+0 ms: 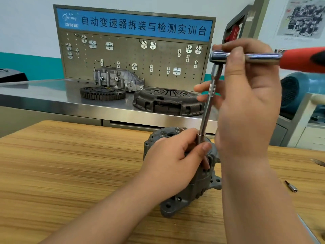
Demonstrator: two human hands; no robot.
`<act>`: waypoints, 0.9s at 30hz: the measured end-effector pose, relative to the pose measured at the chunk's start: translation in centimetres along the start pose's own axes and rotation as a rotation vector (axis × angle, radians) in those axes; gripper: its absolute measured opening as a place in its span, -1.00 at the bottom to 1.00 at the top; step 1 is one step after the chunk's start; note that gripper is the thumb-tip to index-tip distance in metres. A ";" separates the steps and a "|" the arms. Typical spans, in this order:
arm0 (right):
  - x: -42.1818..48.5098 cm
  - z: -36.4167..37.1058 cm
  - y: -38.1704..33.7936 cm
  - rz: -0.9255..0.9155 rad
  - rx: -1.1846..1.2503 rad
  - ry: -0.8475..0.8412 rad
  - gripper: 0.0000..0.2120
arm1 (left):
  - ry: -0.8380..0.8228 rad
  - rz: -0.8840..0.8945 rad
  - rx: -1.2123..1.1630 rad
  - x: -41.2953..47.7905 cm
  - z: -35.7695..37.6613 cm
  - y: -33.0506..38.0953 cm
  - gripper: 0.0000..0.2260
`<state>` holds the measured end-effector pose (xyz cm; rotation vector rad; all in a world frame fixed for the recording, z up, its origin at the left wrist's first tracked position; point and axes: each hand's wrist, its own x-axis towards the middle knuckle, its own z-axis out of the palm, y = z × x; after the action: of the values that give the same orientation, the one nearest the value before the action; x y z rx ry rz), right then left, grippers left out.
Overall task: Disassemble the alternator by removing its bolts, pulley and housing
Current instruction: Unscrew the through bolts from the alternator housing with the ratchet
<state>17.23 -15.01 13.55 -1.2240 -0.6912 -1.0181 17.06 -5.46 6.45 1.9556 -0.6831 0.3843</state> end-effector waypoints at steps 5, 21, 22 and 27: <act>0.3 -0.2 -0.4 0.449 0.733 -0.185 -0.83 | -0.001 0.063 0.039 0.0 -0.1 0.0 -0.74; 0.0 0.0 0.0 0.077 0.141 -0.056 -0.88 | -0.004 0.014 0.029 -0.1 -0.1 0.1 -0.72; 0.0 -0.1 0.0 0.185 0.282 -0.070 -0.87 | -0.014 0.028 0.030 -0.1 -0.2 0.1 -0.75; 0.6 -1.2 0.1 0.466 0.701 -0.109 -0.83 | -0.041 0.023 0.085 0.0 -0.3 0.1 -0.78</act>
<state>17.44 -16.32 13.80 -0.7624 -0.7177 -0.2734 17.00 -5.20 6.67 2.0426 -0.7267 0.3941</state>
